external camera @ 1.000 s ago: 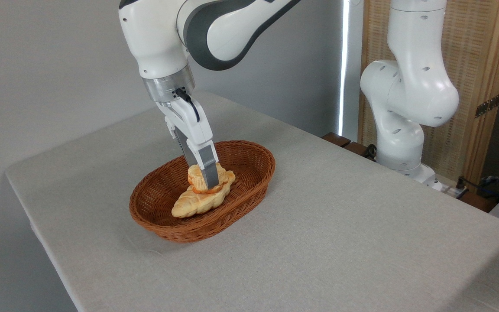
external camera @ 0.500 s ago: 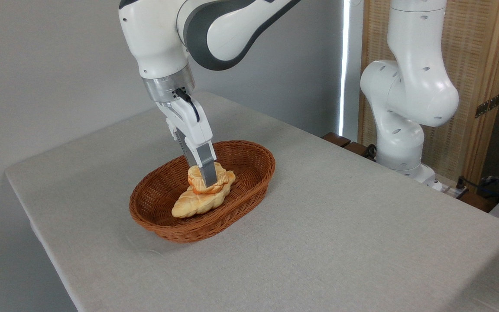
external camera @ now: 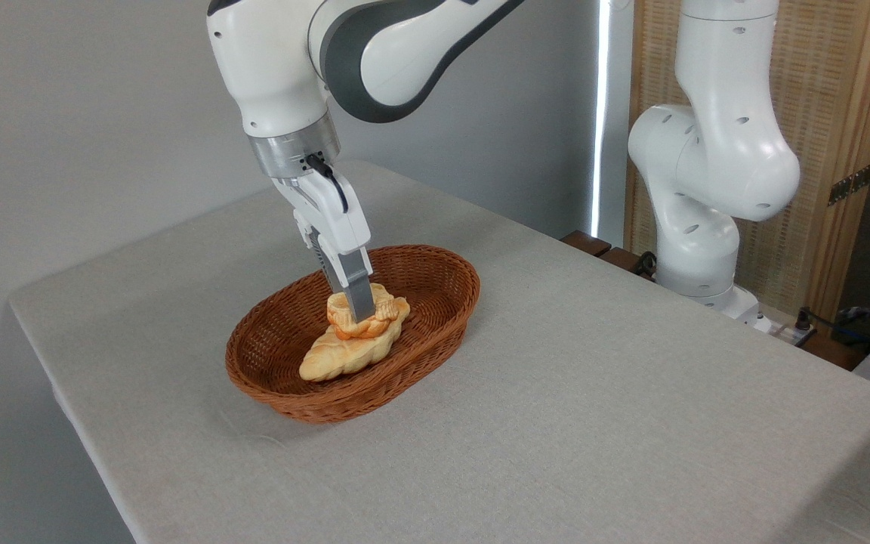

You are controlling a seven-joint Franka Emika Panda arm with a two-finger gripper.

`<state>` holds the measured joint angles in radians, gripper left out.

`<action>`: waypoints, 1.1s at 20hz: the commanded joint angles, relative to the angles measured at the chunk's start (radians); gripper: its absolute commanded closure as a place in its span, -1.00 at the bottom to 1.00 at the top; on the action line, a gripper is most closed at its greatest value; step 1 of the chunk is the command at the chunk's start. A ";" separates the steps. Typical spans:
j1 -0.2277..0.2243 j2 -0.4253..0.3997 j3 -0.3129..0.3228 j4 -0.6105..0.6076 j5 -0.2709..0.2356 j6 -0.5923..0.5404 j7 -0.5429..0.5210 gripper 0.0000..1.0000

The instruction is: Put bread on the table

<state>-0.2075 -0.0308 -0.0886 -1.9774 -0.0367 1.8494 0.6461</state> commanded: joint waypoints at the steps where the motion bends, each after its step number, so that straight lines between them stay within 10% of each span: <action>1: 0.000 -0.018 0.001 -0.014 0.012 0.004 0.007 0.30; 10: 0.014 -0.026 0.021 0.057 0.014 -0.044 0.016 0.37; 22: 0.014 -0.023 0.253 0.144 0.012 -0.096 0.595 0.17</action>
<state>-0.1844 -0.0569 0.1177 -1.8408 -0.0307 1.7530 1.1137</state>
